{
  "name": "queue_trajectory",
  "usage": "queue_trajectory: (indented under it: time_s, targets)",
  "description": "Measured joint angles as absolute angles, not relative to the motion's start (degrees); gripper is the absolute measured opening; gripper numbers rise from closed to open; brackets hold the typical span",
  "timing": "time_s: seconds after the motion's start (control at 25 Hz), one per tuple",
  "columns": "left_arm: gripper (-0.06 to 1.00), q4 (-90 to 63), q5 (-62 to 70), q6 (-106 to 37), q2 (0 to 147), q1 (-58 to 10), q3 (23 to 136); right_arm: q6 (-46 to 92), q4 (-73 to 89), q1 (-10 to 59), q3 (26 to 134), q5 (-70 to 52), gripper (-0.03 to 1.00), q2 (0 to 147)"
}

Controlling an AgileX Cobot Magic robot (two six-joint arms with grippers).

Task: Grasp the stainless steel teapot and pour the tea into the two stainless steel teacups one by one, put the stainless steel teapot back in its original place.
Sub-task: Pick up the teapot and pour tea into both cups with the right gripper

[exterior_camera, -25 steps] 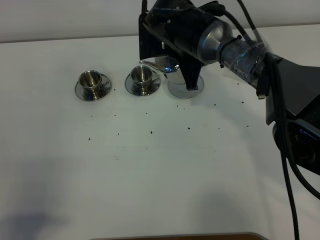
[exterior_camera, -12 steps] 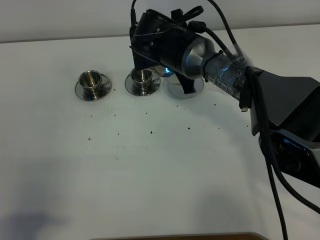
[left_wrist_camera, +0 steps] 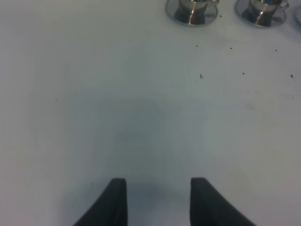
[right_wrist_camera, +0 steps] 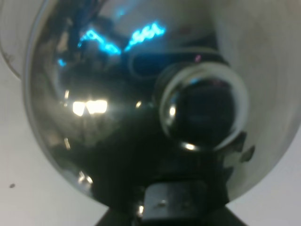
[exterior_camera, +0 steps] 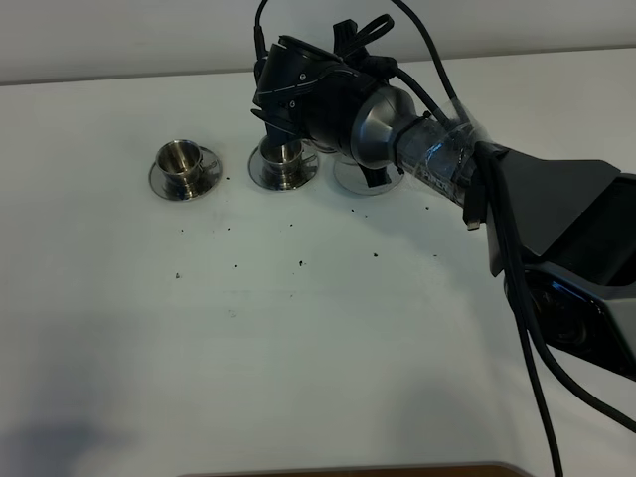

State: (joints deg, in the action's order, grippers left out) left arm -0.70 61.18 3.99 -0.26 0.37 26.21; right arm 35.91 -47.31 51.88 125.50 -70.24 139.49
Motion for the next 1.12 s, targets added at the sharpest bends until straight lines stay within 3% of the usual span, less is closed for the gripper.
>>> queue_trajectory:
  time_s: [1.12]
  targets:
    - [0.38,-0.7,61.2,4.0,-0.3,0.4,26.2,35.0,-54.3,52.1,125.5,-70.1,0.19,141.8]
